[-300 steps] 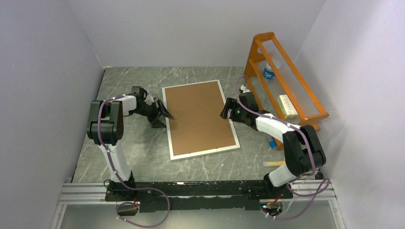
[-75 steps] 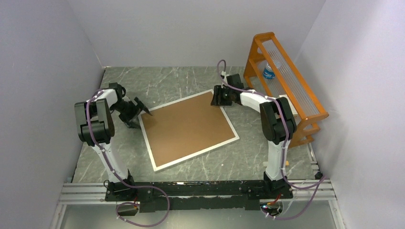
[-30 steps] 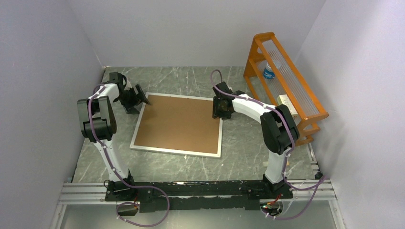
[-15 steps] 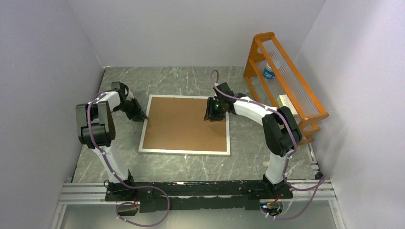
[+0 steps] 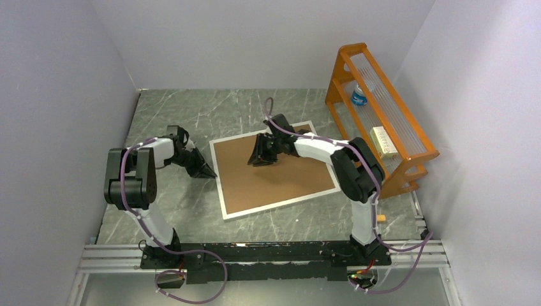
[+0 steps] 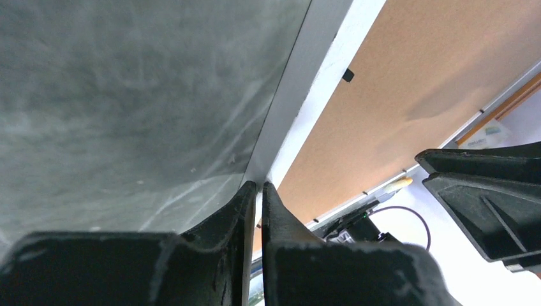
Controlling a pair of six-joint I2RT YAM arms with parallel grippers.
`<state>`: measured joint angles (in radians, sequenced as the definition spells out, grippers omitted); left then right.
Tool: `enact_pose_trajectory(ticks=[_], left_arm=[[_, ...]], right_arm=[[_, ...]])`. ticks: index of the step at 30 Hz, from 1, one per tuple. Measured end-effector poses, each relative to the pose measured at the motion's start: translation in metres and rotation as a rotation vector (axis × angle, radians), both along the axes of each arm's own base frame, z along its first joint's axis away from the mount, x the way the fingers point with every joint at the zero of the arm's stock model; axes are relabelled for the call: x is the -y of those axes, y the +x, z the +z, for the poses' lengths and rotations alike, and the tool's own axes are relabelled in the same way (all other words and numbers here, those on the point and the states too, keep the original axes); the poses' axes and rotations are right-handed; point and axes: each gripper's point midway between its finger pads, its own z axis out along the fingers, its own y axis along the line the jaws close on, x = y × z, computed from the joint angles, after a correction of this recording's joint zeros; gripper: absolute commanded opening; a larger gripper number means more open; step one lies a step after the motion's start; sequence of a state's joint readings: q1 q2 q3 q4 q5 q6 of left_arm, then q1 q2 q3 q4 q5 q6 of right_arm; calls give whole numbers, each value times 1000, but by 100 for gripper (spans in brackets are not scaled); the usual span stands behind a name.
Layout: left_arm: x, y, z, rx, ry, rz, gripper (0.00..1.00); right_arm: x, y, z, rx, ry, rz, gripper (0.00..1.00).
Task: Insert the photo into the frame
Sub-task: Install the photo frame at the center of the board.
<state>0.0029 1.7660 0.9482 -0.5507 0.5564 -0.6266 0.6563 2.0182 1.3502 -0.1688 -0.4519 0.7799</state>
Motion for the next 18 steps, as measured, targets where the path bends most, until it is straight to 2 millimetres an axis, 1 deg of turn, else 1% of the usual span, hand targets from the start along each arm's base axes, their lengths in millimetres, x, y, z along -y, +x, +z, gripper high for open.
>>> enact_pose_trajectory(ticks=[2,3,4,5,6,8,10,12,13,15,16,18], left_arm=[[4,-4,0,-5,-7,4,35],[4,-4,0,-5,-8,5,43],[4,-5,-2,-11,-3,11,48],[5,-8,-4,-22,-9,13,50],[7,-10,-4,-35,-22,21,50],[10,-11,-3,-39,-37,22,47],[11,-11,-4,-51,-48,22,41],[14,-14,-6,-82,-74,24,31],[16,-16,-8,-102,-86,27,22],[19,-19,-7,-126,-122,28,12],[21,-19,-6,-131,-137,24,8],[22,-22,-5,-151,-161,28,4]], right_arm=[[-20,1,3,-2,44,19,23],[-29,2,5,-4,68,28,20],[-40,3,6,-7,99,38,18],[-49,5,7,-10,124,48,17],[-56,7,8,-17,145,55,15],[-69,13,9,-21,183,67,14],[-80,15,9,-37,215,84,14],[-91,17,8,-44,248,103,13],[-96,18,7,-51,263,114,13],[-102,17,4,-64,283,128,12],[-104,15,1,-75,290,136,9],[-107,13,-5,-94,296,146,5]])
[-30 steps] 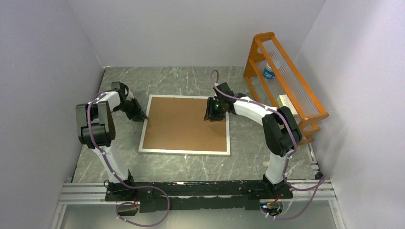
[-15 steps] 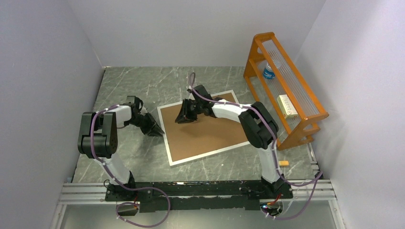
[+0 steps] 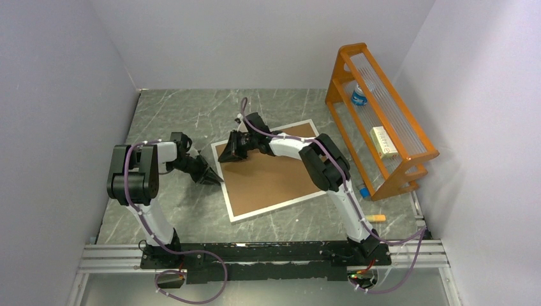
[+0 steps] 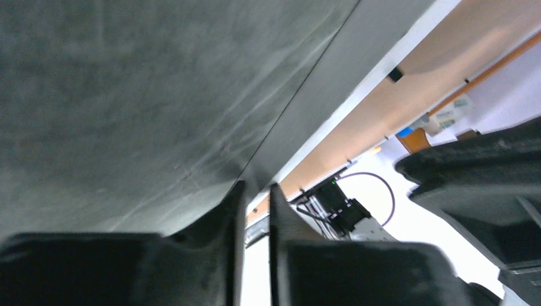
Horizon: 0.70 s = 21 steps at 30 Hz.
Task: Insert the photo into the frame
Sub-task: Install the photo frame at the center of the board.
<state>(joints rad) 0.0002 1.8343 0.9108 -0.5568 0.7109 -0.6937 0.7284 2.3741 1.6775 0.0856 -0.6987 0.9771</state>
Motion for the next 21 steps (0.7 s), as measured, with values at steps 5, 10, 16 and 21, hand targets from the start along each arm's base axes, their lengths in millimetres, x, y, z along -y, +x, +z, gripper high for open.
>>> enact_pose_trajectory(ticks=[5,10,16,21], left_arm=[[5,-5,0,-42,-58,0,3],[6,-5,0,-42,-60,-2,2],[6,-6,0,-42,-61,-2,2],[6,-6,0,-41,-62,-2,3]], right_arm=[[-7,0,-15,-35,4,14,5],[-10,5,-22,-38,-1,14,5],[-7,8,-26,-33,-15,7,5],[0,10,-26,-26,-28,-6,5]])
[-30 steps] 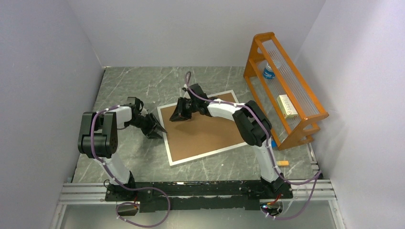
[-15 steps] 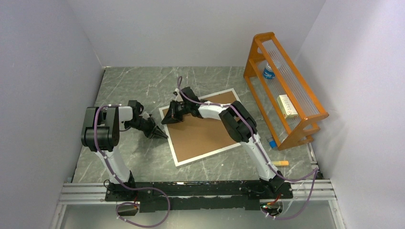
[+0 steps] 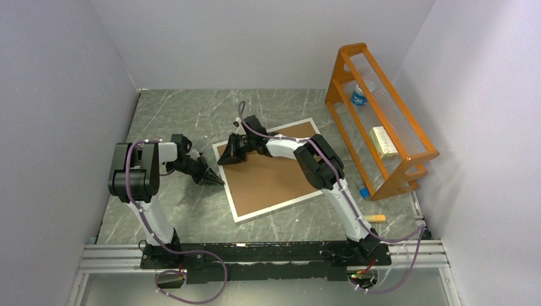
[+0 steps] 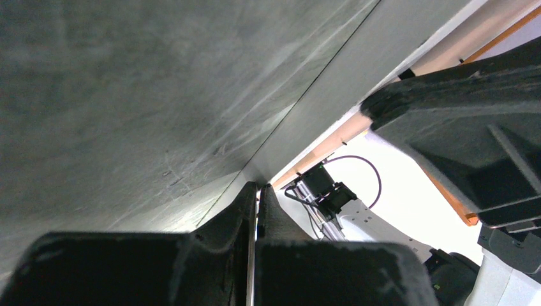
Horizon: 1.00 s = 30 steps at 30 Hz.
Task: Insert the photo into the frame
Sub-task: Install the photo frame at the center of the board.
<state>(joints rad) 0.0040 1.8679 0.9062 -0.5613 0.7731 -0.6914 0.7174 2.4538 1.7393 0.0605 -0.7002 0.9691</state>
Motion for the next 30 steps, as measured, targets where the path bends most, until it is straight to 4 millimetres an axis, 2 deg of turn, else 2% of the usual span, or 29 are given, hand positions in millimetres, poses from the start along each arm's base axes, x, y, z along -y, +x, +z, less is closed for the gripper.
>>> enact_pose_trajectory(ticks=[8,16,27,30], left_arm=[[0,0,0,-1,-1,0,3],[0,0,0,-1,-1,0,3],[0,0,0,-1,-2,0,4],[0,0,1,4,-2,0,9]], right_arm=[[8,4,-2,10,-14,-18,7],[10,4,-3,12,-43,-18,23],[27,20,-7,5,-145,-99,24],[32,24,-4,34,-177,-118,25]])
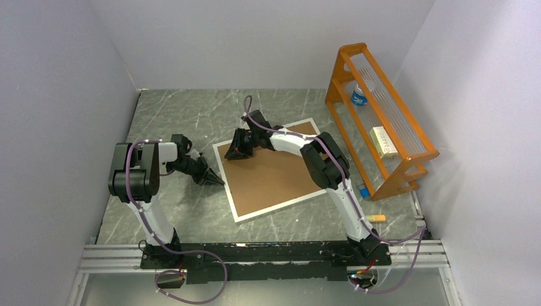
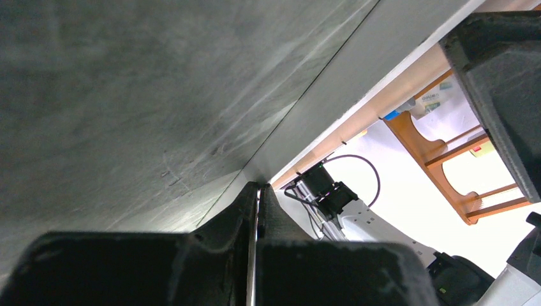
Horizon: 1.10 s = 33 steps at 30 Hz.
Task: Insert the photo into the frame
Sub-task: Install the photo frame at the center of the board.
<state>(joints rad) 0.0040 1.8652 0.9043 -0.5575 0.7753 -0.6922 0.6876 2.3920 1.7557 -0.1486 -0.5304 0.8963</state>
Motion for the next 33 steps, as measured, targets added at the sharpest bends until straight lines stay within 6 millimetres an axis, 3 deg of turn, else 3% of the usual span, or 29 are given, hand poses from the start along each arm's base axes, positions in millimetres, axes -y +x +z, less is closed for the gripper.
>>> enact_pose_trajectory(ticks=[1,4,8,12,16,20,23,26,33], left_arm=[[0,0,0,3,-2,0,14],[0,2,1,30,-7,-1,39],[4,5,2,75,-30,-16,51],[9,12,5,120,-61,-27,45],[8,14,0,107,-58,-33,31],[6,14,-4,109,-42,-46,27],[6,14,-4,106,-42,-46,25],[6,13,-3,103,-41,-46,24],[6,13,-3,95,-37,-48,23]], right_arm=[[2,2,2,16,-9,-5,26],[17,4,5,71,-60,-14,27],[43,-22,9,89,-54,49,26],[56,-69,7,68,7,176,22],[42,-120,9,48,91,330,17],[24,-154,18,43,152,438,16],[15,-161,24,53,177,470,15],[12,-155,23,58,173,459,14],[17,-140,3,24,116,400,12]])
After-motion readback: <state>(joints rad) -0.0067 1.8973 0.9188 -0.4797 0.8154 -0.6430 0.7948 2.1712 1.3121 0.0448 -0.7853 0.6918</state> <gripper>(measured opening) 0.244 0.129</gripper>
